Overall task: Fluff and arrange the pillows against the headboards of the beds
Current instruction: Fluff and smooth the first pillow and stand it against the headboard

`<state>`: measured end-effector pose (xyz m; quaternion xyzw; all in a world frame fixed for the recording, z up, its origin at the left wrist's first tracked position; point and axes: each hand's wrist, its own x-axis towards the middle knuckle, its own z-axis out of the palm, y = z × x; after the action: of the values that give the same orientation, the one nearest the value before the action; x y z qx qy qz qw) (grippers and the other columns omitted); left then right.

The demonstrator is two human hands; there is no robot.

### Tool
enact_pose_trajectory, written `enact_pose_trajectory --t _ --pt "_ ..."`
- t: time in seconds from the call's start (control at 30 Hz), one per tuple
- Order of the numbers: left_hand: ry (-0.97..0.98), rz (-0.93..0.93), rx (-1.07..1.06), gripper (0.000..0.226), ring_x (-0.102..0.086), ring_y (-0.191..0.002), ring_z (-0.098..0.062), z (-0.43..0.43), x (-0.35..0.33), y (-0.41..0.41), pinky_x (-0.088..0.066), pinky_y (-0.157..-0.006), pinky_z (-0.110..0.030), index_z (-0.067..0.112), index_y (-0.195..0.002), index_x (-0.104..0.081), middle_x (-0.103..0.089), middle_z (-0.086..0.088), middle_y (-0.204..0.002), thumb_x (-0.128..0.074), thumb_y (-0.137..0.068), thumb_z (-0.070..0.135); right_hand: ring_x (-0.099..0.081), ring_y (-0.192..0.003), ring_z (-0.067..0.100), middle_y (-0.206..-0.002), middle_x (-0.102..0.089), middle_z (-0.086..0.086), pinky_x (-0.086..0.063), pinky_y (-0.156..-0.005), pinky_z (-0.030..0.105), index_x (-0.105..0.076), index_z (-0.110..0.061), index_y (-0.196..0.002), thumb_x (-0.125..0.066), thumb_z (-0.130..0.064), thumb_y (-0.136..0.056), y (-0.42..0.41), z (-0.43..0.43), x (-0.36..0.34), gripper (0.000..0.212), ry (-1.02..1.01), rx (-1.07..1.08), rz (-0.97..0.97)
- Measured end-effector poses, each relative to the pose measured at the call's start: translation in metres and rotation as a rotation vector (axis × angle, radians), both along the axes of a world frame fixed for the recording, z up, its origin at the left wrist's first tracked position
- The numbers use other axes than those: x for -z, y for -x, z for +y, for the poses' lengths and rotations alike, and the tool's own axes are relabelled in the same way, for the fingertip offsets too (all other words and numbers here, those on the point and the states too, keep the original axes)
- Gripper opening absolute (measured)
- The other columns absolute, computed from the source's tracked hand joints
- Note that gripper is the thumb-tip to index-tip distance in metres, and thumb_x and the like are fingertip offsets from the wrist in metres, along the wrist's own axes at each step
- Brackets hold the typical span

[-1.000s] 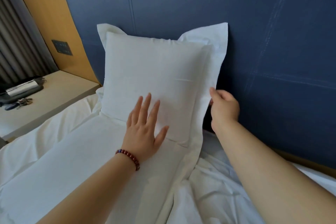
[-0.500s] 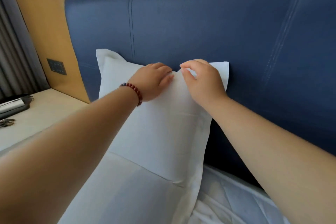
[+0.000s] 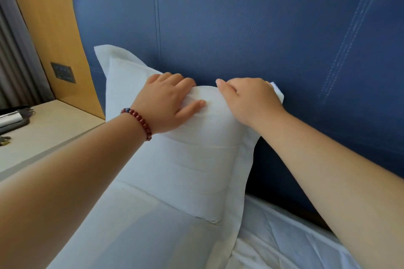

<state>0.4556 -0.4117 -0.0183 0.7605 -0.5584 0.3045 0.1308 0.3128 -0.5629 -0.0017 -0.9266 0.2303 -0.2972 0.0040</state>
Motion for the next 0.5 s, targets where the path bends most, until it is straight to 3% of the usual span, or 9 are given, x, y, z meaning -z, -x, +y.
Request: enact_pose_trajectory --t 0.07,0.17,0.23,0.33,0.37,0.43,0.5 --pt "0.037 -0.002 0.005 0.068 -0.055 -0.099 -0.028 0.014 0.002 0.003 -0.037 -0.094 -0.041 0.017 -0.121 -0.057 -0.061 -0.003 -0.105 -0.022 -0.090 0.065 -0.051 -0.080 0.030 -0.064 -0.052 -0.003 -0.036 -0.082 0.039 -0.040 -0.015 -0.060 -0.027 -0.045 -0.102 0.010 0.006 -0.006 0.053 0.176 0.003 -0.010" --pt "0.064 0.006 0.011 0.066 -0.055 -0.097 -0.029 0.024 0.005 0.011 -0.038 -0.093 -0.042 0.015 -0.121 -0.058 -0.061 -0.004 -0.105 -0.025 -0.091 0.064 -0.061 -0.085 0.028 -0.082 -0.068 -0.002 -0.040 -0.081 0.040 -0.063 -0.017 -0.081 -0.029 -0.040 -0.100 0.016 0.033 -0.009 0.045 0.367 -0.126 -0.198" --pt "0.069 0.011 0.009 0.066 -0.055 -0.097 -0.029 0.025 0.007 0.015 -0.038 -0.092 -0.042 0.014 -0.119 -0.059 -0.062 -0.004 -0.104 -0.026 -0.090 0.063 -0.063 -0.091 0.029 -0.094 -0.071 0.000 -0.043 -0.081 0.042 -0.067 -0.017 -0.101 -0.028 -0.040 -0.100 0.010 0.046 -0.004 0.045 0.300 -0.199 -0.141" --pt "0.034 0.005 -0.009 0.066 -0.056 -0.099 -0.028 0.025 0.011 0.021 -0.038 -0.094 -0.040 0.016 -0.120 -0.059 -0.062 -0.003 -0.107 -0.026 -0.090 0.065 -0.057 -0.110 0.030 -0.117 -0.067 0.002 -0.044 -0.090 0.043 -0.062 -0.020 -0.121 -0.030 -0.039 -0.104 0.016 0.038 0.016 0.041 0.046 -0.144 -0.032" --pt "0.018 -0.003 -0.015 0.066 -0.056 -0.099 -0.027 0.025 0.013 0.022 -0.038 -0.094 -0.039 0.016 -0.120 -0.058 -0.062 -0.003 -0.107 -0.026 -0.090 0.065 -0.057 -0.110 0.031 -0.115 -0.067 0.003 -0.045 -0.090 0.042 -0.063 -0.020 -0.117 -0.030 -0.039 -0.104 0.024 0.029 0.021 0.041 -0.052 -0.104 -0.046" --pt "0.013 -0.009 -0.019 0.065 -0.056 -0.098 -0.028 0.022 0.014 0.025 -0.039 -0.093 -0.039 0.016 -0.120 -0.058 -0.062 -0.003 -0.105 -0.025 -0.091 0.064 -0.058 -0.101 0.033 -0.097 -0.066 0.005 -0.044 -0.083 0.041 -0.062 -0.018 -0.087 -0.027 -0.041 -0.104 0.043 0.018 0.025 0.045 -0.130 -0.007 -0.079" --pt "0.046 0.002 -0.025 0.064 -0.056 -0.096 -0.028 0.020 0.013 0.024 -0.039 -0.092 -0.040 0.015 -0.118 -0.058 -0.061 -0.004 -0.103 -0.025 -0.091 0.063 -0.061 -0.102 0.031 -0.096 -0.068 0.005 -0.041 -0.084 0.040 -0.059 -0.017 -0.078 -0.024 -0.040 -0.103 0.052 0.017 0.020 0.048 0.109 0.072 -0.184"
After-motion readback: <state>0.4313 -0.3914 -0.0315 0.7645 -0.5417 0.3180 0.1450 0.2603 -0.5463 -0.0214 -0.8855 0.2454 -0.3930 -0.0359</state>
